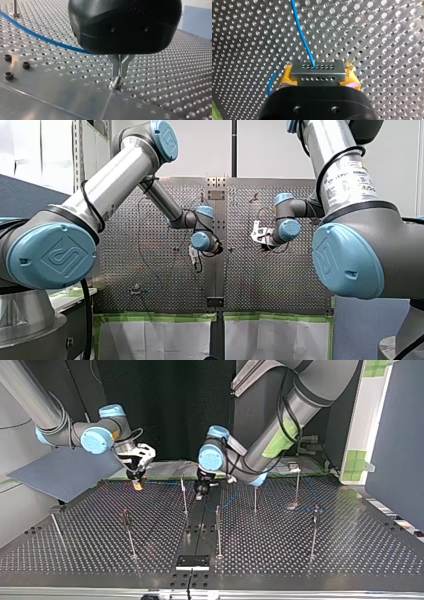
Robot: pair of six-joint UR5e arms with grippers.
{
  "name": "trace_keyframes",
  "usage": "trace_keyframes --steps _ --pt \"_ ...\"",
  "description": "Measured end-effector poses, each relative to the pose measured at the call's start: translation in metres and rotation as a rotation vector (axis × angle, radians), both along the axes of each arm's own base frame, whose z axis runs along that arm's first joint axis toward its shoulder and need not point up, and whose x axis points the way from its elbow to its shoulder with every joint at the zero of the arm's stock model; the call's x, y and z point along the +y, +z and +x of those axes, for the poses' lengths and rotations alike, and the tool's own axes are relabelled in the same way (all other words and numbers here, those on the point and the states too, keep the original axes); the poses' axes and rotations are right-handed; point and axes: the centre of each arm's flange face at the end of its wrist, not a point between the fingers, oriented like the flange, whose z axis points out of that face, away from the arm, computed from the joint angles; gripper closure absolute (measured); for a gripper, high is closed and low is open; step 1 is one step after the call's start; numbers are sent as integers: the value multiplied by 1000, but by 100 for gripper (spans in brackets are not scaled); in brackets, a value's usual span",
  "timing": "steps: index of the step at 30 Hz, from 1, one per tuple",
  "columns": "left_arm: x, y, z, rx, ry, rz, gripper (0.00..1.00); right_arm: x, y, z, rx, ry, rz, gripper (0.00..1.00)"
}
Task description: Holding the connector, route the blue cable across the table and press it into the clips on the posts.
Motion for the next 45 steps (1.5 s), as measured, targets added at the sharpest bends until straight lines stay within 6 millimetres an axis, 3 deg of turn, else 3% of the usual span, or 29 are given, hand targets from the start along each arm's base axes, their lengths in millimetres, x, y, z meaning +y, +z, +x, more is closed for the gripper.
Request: trace_keyframes --steps 1,2,3,7,8,17,25,33,45 --pt "-1 -1 -2 7 -1 2 64 -1 0 -1 1 -2 0 100" --pt "-2 -1 -3 14 -3 5 48 -2 0 -2 2 -5 -1 100" --pt "-3 -1 -5 22 -6 11 43 -3 0 -4 4 -9 -2 100" --pt "-6 -4 -13 44 -19 44 43 -6 0 -10 17 -27 -9 100" --pt "-7 -4 -14 47 -21 51 0 -7 0 -11 19 -29 -10 100" --pt "-9 3 -35 74 -3 147 0 -7 0 -10 50 -3 -27 100" --pt "-8 27 -64 93 32 192 0 -6 1 -5 51 60 -42 100" --pt "-17 20 -98 123 23 240 0 -8 1 -8 50 64 -48 100" --pt "-49 20 -130 88 9 221 0 -9 2 -9 50 63 -48 100"
